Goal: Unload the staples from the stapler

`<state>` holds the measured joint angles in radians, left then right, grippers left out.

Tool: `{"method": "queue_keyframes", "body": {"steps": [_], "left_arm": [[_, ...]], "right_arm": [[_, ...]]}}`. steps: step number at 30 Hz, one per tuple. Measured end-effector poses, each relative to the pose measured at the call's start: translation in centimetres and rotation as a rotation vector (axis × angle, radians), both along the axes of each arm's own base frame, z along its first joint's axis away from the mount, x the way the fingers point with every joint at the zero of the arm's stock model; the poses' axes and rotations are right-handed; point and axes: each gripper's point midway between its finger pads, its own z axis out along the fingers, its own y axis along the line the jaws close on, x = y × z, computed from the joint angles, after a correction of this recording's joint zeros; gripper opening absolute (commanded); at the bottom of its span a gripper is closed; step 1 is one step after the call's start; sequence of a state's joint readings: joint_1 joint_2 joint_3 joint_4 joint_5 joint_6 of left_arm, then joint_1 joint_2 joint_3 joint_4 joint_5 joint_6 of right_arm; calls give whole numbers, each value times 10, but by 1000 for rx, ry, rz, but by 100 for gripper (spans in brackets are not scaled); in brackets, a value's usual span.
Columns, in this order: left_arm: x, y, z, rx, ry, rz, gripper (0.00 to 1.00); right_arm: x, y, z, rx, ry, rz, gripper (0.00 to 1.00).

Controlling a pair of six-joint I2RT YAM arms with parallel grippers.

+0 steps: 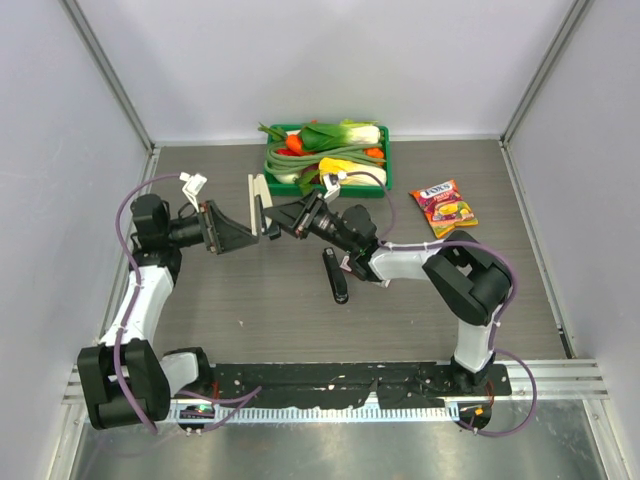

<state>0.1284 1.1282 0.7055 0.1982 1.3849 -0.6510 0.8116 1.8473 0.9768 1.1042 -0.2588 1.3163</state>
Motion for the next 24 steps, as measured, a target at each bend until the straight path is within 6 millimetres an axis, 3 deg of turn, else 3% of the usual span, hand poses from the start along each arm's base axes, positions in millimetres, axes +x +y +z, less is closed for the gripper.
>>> {"method": "queue_keyframes", "body": {"steps": [3,8,14,24], "left_arm": [[1,0,-1,-1,5,0,90],[0,0,-1,2,-4,-4,100],[1,-1,-14,48,-6,7,100],[1,-1,-18,72,5,9,99]], "right_arm": [[2,2,-1,18,8,3,4],[4,4,-1,25,12,5,3],[2,5,-11,-50,14,4,2],[-17,13,12,-18,-25,58,2]]}}
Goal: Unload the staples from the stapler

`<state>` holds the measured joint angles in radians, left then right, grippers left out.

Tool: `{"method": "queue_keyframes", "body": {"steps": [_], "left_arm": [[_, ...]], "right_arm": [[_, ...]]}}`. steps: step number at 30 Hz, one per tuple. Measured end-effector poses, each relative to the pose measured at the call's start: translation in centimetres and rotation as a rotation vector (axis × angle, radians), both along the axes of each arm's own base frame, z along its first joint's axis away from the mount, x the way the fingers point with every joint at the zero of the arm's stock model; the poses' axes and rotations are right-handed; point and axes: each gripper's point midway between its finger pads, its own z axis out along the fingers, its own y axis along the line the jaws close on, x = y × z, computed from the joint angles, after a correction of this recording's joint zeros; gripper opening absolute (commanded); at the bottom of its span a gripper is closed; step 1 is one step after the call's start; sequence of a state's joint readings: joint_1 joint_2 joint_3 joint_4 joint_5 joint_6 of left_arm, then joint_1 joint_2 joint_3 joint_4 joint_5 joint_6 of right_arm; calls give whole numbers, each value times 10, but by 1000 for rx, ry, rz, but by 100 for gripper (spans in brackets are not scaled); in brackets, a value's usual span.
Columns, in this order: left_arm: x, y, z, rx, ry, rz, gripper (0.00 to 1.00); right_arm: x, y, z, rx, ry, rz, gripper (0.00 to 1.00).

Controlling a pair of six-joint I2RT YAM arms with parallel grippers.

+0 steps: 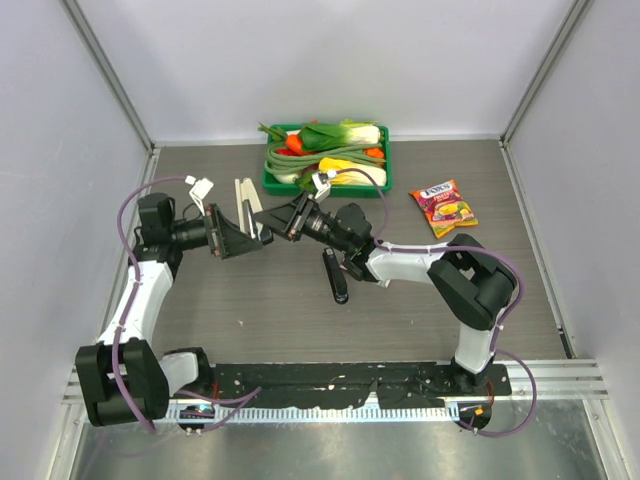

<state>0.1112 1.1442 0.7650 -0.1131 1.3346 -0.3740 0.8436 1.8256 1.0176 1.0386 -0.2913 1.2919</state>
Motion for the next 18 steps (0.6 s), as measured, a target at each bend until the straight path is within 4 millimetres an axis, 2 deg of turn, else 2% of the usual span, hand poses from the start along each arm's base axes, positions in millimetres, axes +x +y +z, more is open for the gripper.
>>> {"method": "queue_keyframes", "body": {"steps": [1,3,4,6,7,12,15,18], "left_arm": [[0,0,0,1,1,1,97],[0,0,-1,2,-1,0,87],[-1,0,-1,-1,3,-4,77],[-4,-1,2,-11,4,-23,66],[-5,-2,2,-14,2,-30,57],[-10,-4,13,-32,-13,-70,47],[-11,-4,15,-39,-4,-75,38],[-11,-4,15,-41,-2,-78,24]], "right_arm": [[-1,1,3,8,-4,6,2],[-4,2,9,25,-14,15,2],[-5,3,12,31,-19,18,2],[-6,3,13,36,-23,19,2],[-6,3,14,37,-24,19,2],[-5,3,14,36,-28,16,2],[-6,2,17,44,-42,15,2],[-6,2,17,44,-45,15,2]]}}
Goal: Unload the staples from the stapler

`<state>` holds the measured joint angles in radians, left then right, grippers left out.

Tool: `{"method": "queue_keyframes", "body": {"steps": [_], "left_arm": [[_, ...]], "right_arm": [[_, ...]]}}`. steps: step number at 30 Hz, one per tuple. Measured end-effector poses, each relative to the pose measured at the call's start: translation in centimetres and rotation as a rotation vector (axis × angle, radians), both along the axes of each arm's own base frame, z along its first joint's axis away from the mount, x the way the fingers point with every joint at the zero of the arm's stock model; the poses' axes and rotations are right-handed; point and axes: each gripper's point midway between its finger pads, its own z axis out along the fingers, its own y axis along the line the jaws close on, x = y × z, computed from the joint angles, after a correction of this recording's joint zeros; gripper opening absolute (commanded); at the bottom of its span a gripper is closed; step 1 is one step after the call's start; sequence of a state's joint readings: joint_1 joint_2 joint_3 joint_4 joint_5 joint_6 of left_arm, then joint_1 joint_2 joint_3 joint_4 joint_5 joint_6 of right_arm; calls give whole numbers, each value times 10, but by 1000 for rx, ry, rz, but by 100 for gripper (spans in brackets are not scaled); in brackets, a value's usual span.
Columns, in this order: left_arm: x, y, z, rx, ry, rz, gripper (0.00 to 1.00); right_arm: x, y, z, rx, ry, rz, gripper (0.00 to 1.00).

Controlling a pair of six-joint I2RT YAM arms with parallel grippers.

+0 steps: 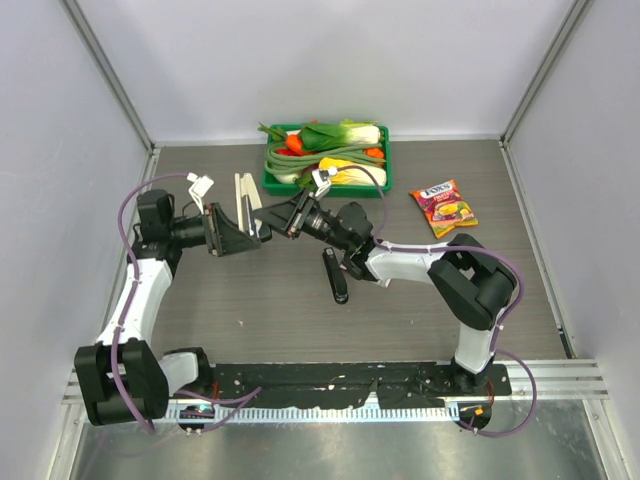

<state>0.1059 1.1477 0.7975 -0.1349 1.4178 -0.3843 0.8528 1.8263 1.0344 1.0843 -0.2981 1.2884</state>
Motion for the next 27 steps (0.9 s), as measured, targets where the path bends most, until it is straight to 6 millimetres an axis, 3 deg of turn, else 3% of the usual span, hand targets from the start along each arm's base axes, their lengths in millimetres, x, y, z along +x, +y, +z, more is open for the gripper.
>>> {"method": "queue_keyframes", "body": {"steps": [4,6,10,17,27], "left_arm": [[-1,0,-2,4,-7,-3,5],[-3,0,-5,19,-17,-6,0],[-10,1,-18,91,-31,-17,0],[-24,12,-61,272,-51,-49,0],[-42,25,-87,495,-221,-104,0]], "right_arm": [[-1,0,0,-1,-9,4,2],[-3,0,-4,-10,-15,12,3],[-11,-9,-20,-15,-20,23,4],[-23,-25,-59,-88,1,64,4],[-39,-25,-73,-162,-66,154,3]]}}
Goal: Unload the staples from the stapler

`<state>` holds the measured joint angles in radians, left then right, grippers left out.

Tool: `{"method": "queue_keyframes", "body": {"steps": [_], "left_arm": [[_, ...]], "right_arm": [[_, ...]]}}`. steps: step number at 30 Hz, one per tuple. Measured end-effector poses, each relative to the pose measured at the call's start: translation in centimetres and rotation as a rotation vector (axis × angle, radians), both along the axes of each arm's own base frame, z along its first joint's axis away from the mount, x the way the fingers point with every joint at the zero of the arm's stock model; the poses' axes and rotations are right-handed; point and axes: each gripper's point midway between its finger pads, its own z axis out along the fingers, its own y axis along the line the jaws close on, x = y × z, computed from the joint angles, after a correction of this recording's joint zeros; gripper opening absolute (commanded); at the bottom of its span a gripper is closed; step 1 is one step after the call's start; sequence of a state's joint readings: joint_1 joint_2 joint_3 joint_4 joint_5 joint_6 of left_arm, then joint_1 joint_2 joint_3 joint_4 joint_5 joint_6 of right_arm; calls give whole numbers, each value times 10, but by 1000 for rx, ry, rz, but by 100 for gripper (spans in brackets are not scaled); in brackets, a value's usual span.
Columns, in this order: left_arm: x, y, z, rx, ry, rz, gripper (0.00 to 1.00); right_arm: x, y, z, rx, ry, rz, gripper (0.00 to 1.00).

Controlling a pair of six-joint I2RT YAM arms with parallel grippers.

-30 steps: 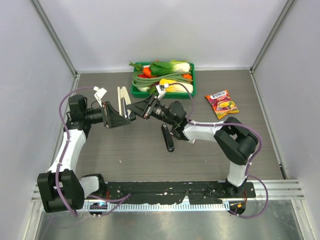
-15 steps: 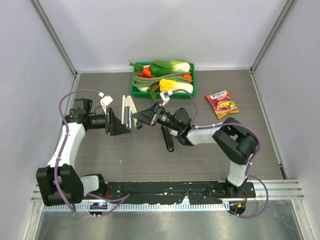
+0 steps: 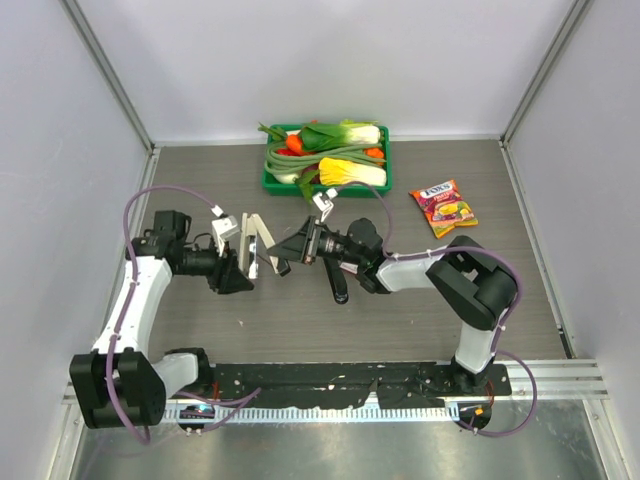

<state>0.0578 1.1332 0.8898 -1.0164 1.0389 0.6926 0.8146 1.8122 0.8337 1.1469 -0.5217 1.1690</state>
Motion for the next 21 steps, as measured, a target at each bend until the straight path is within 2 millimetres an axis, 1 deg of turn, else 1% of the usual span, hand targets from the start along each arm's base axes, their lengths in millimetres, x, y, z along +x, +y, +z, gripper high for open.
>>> {"method": "queue_keyframes", "body": {"steps": [4,10,15,19,21], "left_arm": [[1,7,-11,75,-37,-16,0],[11,14,-20,136,-101,-18,0],[15,20,-29,176,-122,-5,0],[22,25,-31,216,-169,6,0],[26,27,-32,238,-201,6,0]], "right_arm": [[0,-7,-10,-43,-7,17,3],[2,-20,-22,-100,7,5,3],[-3,-26,-34,-132,18,10,2],[-9,-29,-42,-163,6,26,2],[-11,-31,-42,-181,-18,32,2]]}}
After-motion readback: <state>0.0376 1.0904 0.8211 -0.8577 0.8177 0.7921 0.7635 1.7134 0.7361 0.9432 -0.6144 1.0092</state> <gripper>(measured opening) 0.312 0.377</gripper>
